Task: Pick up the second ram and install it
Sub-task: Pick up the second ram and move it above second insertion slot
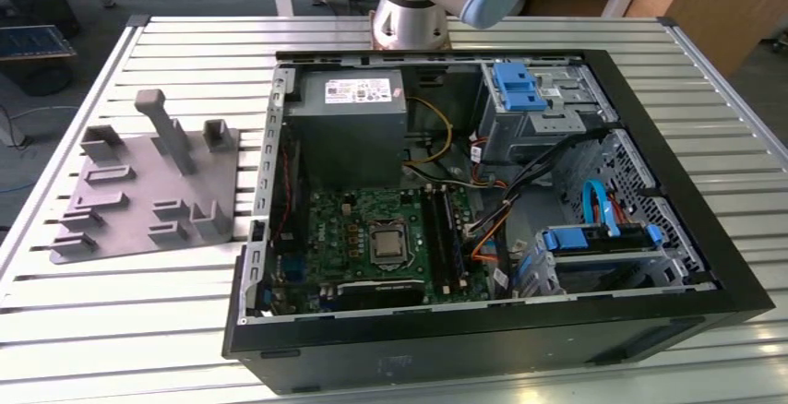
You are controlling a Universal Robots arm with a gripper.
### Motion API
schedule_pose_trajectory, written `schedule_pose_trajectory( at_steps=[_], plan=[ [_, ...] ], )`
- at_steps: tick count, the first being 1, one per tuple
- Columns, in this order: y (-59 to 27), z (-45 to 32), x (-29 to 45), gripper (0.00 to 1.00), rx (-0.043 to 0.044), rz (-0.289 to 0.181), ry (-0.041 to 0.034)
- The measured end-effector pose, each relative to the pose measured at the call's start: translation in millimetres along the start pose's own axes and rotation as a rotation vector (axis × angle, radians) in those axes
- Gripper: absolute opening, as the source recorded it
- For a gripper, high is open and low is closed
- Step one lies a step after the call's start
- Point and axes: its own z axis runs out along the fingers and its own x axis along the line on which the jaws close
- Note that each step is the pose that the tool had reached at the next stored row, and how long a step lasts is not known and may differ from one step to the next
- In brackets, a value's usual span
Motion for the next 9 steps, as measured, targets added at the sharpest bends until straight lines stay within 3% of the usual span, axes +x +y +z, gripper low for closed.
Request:
schedule_pose_trajectory(
  at_steps=[9],
  plan=[
    [-0.1,-1.4,-0.1,0.14,-0.0002,0.000,-0.0006]
  ],
)
